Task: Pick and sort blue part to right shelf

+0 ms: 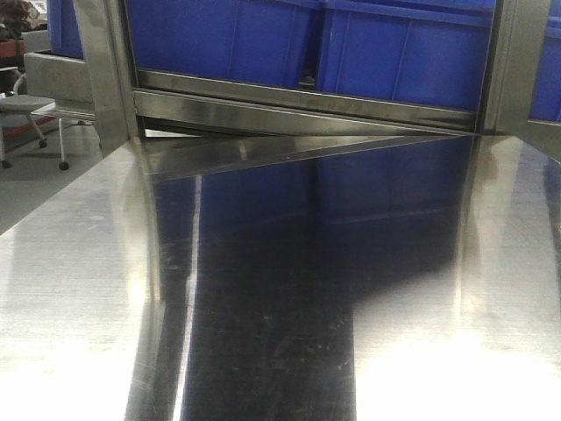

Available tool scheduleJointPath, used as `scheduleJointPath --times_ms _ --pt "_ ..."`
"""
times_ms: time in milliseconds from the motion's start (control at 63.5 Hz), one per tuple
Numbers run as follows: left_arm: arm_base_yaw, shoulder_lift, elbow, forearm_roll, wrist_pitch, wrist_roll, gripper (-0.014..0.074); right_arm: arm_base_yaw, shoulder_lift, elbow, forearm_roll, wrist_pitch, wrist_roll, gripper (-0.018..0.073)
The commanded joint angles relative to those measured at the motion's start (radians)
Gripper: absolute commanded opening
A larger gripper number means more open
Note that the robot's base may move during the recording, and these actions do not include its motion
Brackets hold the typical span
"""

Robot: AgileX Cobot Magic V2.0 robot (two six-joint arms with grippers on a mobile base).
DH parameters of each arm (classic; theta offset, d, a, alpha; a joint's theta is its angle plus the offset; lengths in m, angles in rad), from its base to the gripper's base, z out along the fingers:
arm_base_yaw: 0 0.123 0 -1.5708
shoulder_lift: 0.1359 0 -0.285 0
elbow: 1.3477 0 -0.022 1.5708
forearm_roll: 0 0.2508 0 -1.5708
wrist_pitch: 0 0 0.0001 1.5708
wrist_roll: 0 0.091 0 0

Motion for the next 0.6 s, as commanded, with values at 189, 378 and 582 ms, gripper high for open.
scheduleJointPath --times_ms 189,378,582 --pt "0.000 0.006 -0.031 -0.008 -0.087 0.004 0.0386 -0.008 0.002 -0.030 -0.007 -0.096 -0.006 0.0425" --pt "0.000 0.006 -0.031 -0.008 -0.087 0.004 0.0386 -0.008 0.002 -0.030 -0.007 -0.096 -0.006 0.0425" --pt "0.000 0.006 -0.031 -0.008 -0.087 0.004 0.0386 -0.008 0.002 -0.030 -0.007 -0.096 -0.006 0.0425"
